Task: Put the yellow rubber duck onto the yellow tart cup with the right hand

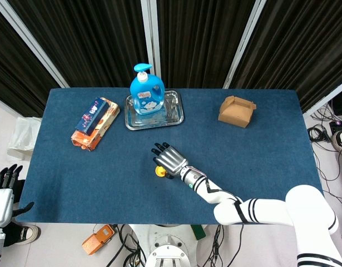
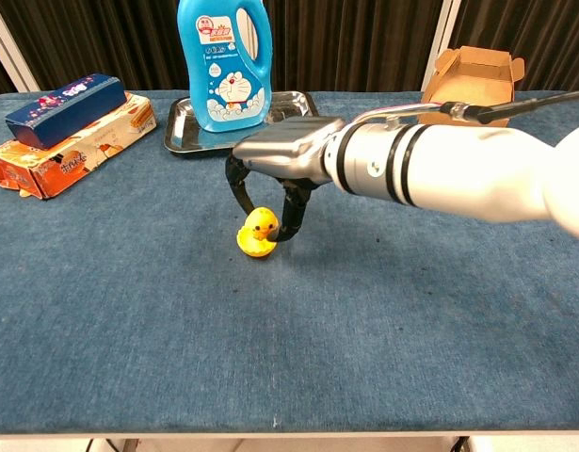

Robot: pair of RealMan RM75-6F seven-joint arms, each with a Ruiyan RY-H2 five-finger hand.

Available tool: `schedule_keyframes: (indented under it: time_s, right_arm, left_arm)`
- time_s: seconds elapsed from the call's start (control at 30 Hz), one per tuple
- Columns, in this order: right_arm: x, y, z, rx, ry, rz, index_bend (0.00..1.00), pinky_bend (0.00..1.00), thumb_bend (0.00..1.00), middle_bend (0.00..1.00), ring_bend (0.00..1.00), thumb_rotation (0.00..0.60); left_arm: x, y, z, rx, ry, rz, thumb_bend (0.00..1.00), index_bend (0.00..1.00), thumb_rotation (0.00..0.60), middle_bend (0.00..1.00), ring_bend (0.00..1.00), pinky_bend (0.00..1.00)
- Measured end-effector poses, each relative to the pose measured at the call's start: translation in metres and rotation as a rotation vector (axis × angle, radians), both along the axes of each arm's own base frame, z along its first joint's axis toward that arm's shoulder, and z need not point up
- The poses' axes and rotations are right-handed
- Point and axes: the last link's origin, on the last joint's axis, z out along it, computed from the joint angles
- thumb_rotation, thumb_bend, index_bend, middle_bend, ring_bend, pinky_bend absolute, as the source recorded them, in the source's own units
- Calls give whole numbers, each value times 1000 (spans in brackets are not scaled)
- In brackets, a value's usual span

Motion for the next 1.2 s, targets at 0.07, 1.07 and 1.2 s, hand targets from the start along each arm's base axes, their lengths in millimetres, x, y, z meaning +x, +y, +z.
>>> schedule_keyframes:
  time_s: [0.07,1.07,1.2]
  right_arm:
    - [1,1,-1,0,4,-3,507,204,495,215,113,600]
    - [-133,29,187,-484,-138,-196,12,115,494,106,19,600]
    - [-181,62,218,-566,-168,-296,0,93,492,74,0,600]
  left_arm:
    - [-1,-1,0,1,-1,2,0,36,600,26,0,0]
    - [8,12,4,6,-1,-56,0,36,600,26,0,0]
    - [12,17,4,-1,3,-68,0,36,600,25,0,0]
